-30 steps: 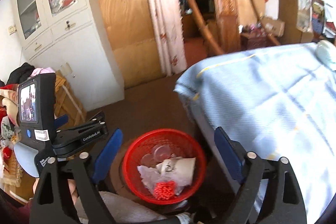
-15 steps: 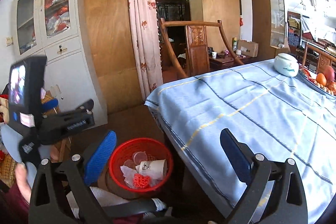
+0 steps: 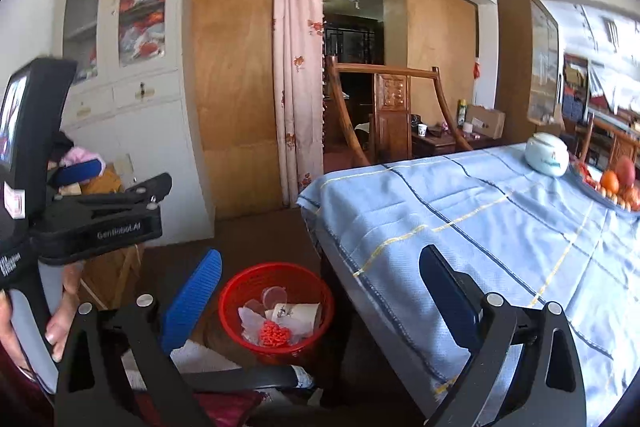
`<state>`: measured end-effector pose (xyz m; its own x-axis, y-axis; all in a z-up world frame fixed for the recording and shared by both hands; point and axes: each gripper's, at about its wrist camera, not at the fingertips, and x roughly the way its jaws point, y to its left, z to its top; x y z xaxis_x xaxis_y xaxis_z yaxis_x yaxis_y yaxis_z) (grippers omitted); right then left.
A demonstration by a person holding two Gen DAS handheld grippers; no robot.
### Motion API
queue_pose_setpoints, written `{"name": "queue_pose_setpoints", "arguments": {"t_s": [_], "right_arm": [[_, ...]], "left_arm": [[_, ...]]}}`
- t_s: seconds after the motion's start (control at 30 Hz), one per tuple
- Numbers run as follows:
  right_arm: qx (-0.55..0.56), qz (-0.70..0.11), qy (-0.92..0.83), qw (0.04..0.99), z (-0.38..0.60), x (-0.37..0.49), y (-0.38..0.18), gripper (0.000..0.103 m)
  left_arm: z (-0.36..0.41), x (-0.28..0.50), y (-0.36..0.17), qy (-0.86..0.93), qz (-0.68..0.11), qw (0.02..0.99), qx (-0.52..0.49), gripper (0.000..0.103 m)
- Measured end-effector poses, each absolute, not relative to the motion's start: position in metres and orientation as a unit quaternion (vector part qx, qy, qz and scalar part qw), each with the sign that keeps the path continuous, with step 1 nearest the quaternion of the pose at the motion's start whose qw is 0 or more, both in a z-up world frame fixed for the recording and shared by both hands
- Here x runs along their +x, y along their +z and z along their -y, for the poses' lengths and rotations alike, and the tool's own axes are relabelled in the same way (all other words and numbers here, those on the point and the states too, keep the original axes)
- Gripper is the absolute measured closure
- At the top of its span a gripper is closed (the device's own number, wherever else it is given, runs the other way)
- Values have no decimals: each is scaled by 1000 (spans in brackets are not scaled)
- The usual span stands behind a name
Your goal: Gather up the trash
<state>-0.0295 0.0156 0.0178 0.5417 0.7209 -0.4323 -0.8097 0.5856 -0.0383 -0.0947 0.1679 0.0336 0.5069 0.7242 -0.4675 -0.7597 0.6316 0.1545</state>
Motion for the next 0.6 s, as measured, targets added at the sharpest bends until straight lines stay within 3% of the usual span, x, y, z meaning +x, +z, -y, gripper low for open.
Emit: {"name": "queue_pose_setpoints", "arguments": {"t_s": [0.2,0.6], "right_arm": [[-150,-208,422,870,-39,-33,4,6],[-192,-328,407,830,-104,-1,-62,6]], "left_arm": [[-193,-91,13,413,-275,866,-66,7],[-245,-62,-63,397,-362,838,-101,7]]}}
